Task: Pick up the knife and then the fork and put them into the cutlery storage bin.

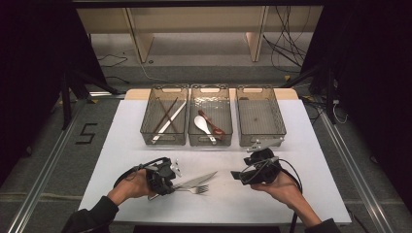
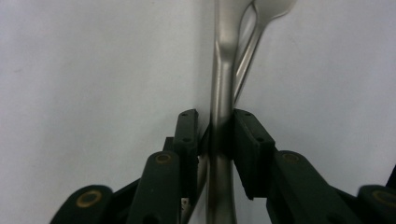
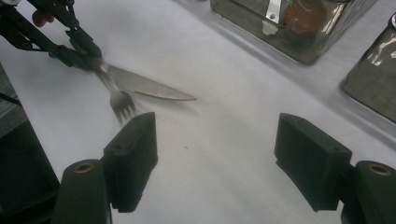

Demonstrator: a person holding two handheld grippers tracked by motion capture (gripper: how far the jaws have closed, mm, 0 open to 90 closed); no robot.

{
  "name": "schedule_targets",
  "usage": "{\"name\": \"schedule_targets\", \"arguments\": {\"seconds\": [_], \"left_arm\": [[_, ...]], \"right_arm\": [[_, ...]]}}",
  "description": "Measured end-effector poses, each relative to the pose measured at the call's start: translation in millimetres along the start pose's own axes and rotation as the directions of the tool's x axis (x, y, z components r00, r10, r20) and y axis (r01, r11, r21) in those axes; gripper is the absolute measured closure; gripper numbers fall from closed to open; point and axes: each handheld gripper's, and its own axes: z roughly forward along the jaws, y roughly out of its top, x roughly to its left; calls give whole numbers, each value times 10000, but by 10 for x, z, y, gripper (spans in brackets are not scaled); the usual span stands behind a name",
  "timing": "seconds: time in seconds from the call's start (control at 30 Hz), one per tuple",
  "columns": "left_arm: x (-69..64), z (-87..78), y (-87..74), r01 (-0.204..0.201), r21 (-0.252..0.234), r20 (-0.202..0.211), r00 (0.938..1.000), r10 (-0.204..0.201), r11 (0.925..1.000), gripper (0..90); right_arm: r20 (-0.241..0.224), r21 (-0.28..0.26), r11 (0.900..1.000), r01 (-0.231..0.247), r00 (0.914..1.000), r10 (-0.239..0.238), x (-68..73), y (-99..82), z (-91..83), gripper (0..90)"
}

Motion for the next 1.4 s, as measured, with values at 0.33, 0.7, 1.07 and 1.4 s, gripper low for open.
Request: {"name": "schedule_targets", "arguments": {"seconds": [0.33,0.7,1.07,1.4], "left_arm": [[33,-24,-28,747,-583,570,9958,-714,9955,789],[64,-62,-34,1228,-848,767,9902,-1164,9888,796],[96,-64,-31,1332,-659,682,9893,-1288,9889,794],[105,-48,-21,1337,-520,413,9904,-1317,9896,792]], "right_arm": [[48,-1,10000,3,10000,-3,-10,2,-1,311],[56,16,10000,36,10000,-36,-12,1,3,313],[19,101,9999,26,10000,-27,-4,3,21,313],[6,139,9998,111,9999,-111,0,5,41,314]]}}
